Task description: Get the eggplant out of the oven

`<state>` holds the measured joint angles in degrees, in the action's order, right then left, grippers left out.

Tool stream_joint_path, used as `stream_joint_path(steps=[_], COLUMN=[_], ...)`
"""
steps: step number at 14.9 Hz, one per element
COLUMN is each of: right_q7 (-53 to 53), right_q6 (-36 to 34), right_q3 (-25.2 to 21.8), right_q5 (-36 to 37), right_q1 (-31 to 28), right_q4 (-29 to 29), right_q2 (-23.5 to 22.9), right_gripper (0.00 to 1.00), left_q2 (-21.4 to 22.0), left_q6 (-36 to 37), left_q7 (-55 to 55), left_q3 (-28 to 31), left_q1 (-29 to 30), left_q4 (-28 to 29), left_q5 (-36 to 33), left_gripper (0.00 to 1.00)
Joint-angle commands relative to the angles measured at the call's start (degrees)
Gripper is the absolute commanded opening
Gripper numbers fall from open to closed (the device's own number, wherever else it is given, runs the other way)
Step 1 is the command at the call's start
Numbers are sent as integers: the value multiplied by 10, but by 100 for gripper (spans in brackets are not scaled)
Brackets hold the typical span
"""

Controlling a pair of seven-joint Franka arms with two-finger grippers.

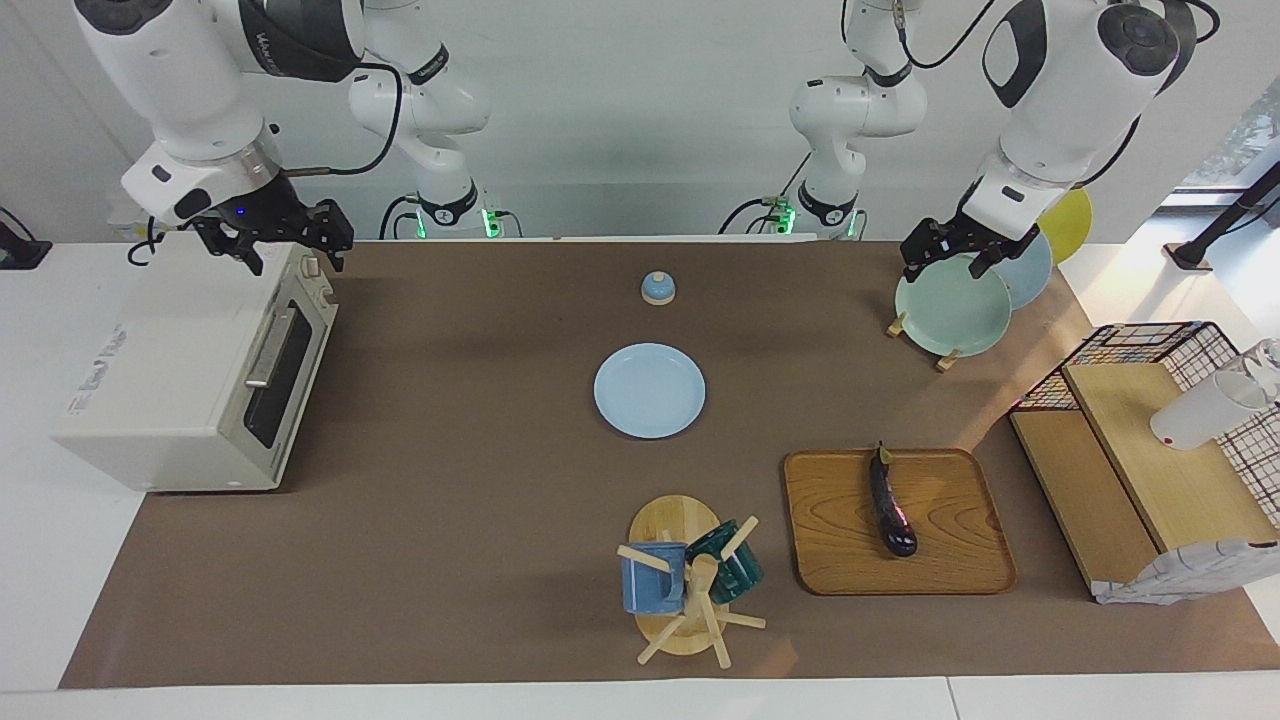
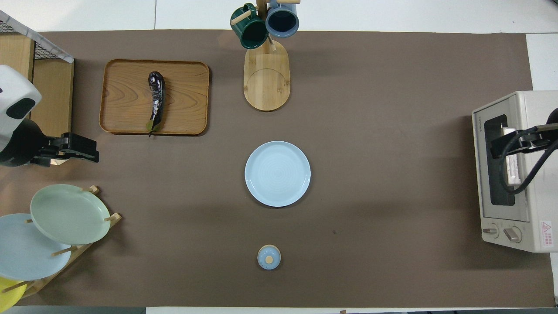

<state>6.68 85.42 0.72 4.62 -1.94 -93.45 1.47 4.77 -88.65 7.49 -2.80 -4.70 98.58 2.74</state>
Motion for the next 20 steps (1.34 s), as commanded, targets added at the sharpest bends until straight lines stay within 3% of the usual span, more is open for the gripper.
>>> stream_joint_path(steps=[1,20], right_q7=[-7,-7], right_q6=[-6,-6], right_q3=[1,1], right_q5=[-17,-17], right_q1=[-5,-5], right_q4=[-1,-1], right_q2=[4,4], right_gripper=[100,100], left_q2=[-4,-3], left_q6=[13,-14], left_q7=[3,0], left_q3=[-6,-29], left_q1=[4,22], left_q4=[-10,-6], left_q5=[-13,-20], left_gripper=[100,100])
